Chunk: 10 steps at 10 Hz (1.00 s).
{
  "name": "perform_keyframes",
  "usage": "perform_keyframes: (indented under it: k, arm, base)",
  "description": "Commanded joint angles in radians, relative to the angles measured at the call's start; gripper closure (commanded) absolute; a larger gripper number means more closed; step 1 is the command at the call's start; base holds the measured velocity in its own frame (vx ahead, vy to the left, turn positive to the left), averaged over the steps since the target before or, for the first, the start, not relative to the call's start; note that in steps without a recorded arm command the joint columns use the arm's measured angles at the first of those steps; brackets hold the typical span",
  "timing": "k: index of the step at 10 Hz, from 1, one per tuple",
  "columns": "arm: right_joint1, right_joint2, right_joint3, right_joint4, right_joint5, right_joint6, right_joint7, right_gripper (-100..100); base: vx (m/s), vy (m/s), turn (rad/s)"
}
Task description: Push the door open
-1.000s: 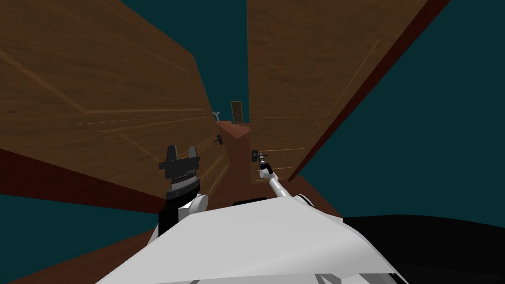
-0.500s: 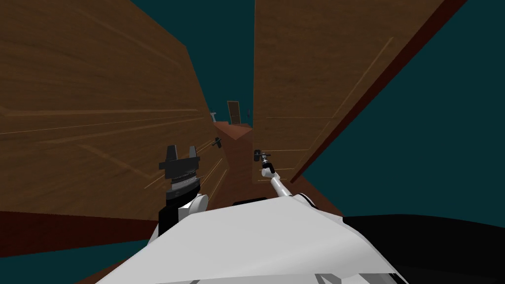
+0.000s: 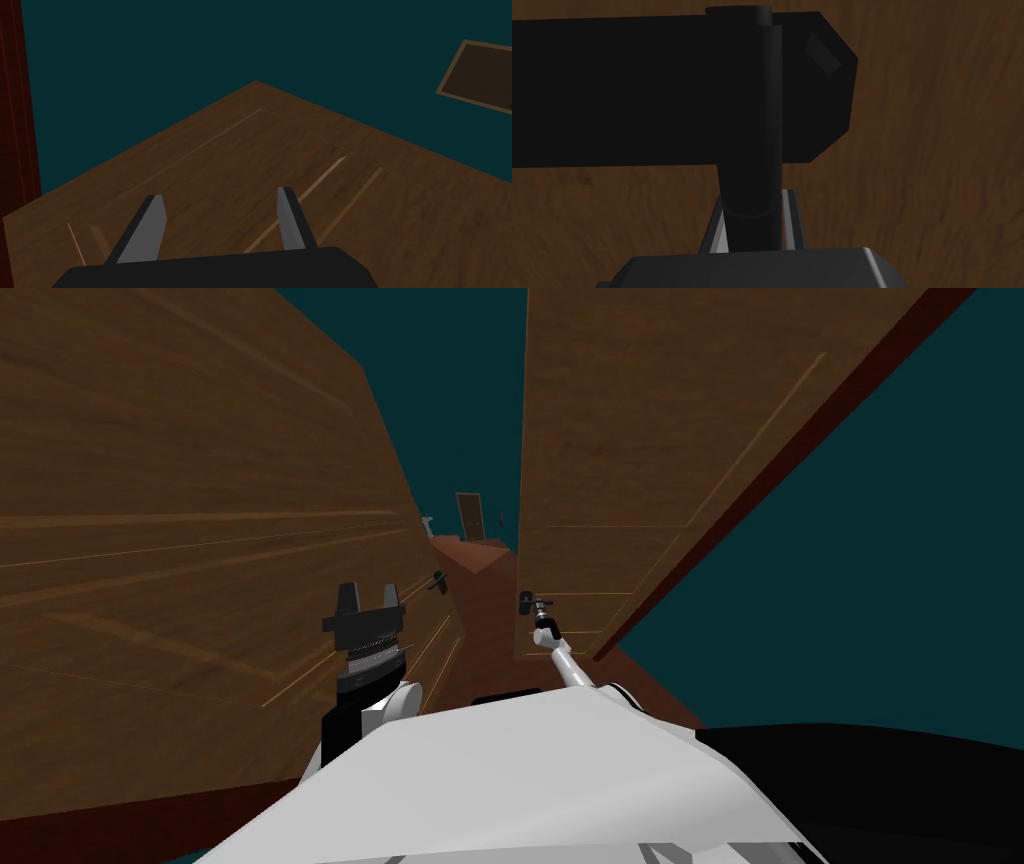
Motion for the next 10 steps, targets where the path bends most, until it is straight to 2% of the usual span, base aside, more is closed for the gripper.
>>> perform_keyframes:
  k: [1, 8, 9, 10]
  arm:
    - [-0.011, -0.013, -0.034, 0.011, -0.005, -0.013, 0.004, 100]
    - [-0.019, 0.002, -0.108, 0.026, -0.016, -0.018, 0.021, 100]
    - [-0.016, -0.001, -0.104, 0.031, -0.016, -0.017, 0.019, 100]
    - [-0.021, -0.007, -0.120, 0.032, -0.019, -0.024, 0.029, 100]
  base:
    - [0.163, 0.148, -0.095]
    - [0.165, 0.112, -0.078]
    - [0.084, 0.029, -0.035]
    - [0.141, 0.003, -0.047]
